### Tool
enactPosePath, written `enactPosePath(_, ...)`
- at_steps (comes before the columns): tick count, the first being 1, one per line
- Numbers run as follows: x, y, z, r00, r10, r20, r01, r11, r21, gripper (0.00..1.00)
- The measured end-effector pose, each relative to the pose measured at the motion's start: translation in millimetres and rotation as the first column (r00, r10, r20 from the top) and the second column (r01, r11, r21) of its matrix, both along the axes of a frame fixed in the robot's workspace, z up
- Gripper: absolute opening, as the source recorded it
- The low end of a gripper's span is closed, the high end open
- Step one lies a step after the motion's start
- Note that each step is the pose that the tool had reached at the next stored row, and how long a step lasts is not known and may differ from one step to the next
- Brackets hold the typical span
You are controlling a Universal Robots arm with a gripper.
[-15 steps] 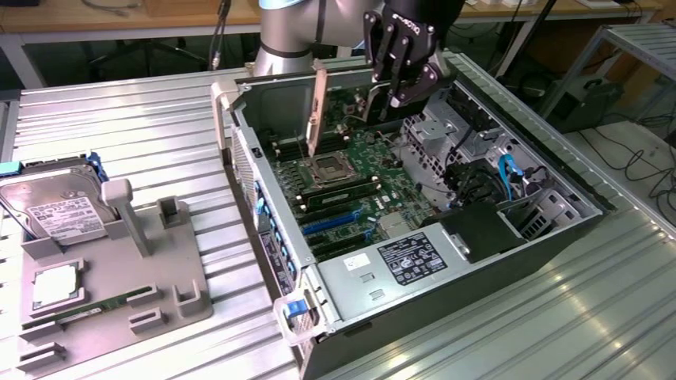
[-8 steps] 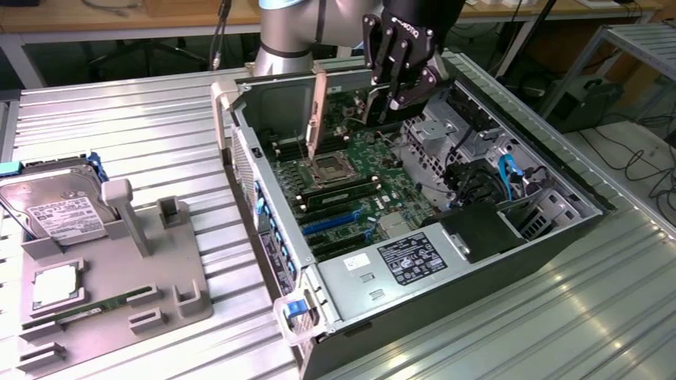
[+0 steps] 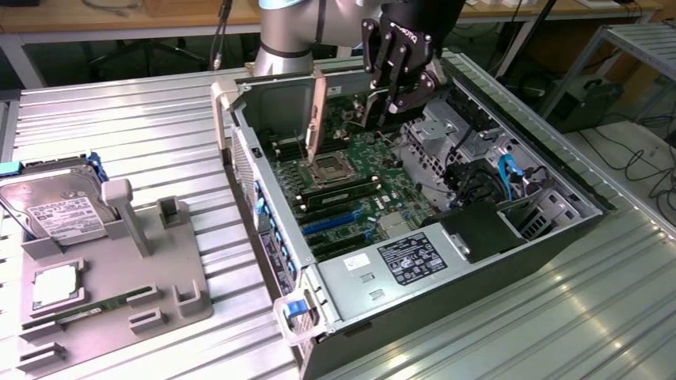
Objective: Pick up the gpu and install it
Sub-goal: 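Insert the gpu into the slot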
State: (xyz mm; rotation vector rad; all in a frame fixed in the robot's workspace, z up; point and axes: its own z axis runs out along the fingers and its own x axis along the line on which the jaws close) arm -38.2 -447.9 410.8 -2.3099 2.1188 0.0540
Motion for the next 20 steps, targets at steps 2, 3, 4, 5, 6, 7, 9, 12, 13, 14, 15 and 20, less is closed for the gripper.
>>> enactPosePath(2, 0.0, 0.0, -1.1, 1.0, 0.001, 0.0, -0.001, 1.0, 0.0, 0.27)
enactPosePath(3, 0.0, 0.0, -1.7, 1.0, 0.001, 0.0, -0.001, 1.0, -0.0001, 0.27)
enactPosePath(4, 0.0, 0.0, -2.3, 1.0, 0.002, 0.0, -0.002, 1.0, 0.0, 0.27)
enactPosePath(5, 0.0, 0.0, -2.8, 1.0, 0.002, 0.0, -0.002, 1.0, 0.0, 0.27)
enactPosePath(6, 0.0, 0.0, -3.5, 1.0, 0.002, 0.0, -0.002, 1.0, 0.0, 0.27)
enactPosePath(7, 0.0, 0.0, -4.1, 1.0, 0.003, 0.0, -0.003, 1.0, 0.0, 0.27)
enactPosePath(9, 0.0, 0.0, -5.2, 1.0, 0.004, 0.0, -0.004, 1.0, -0.0001, 0.27)
enactPosePath(12, 0.0, 0.0, -6.9, 1.0, 0.005, 0.0, -0.005, 1.0, 0.0, 0.27)
enactPosePath(13, 0.0, 0.0, -7.4, 1.0, 0.005, 0.0, -0.005, 1.0, 0.0, 0.27)
enactPosePath(14, 0.0, 0.0, -8.2, 1.0, 0.005, 0.0, -0.005, 1.0, 0.0, 0.27)
enactPosePath(15, 0.0, 0.0, -8.9, 1.0, 0.005, 0.0, -0.005, 1.0, 0.0, 0.27)
enactPosePath(20, 0.0, 0.0, -14.0, 1.0, 0.005, -0.0001, -0.005, 1.0, -0.0001, 0.27)
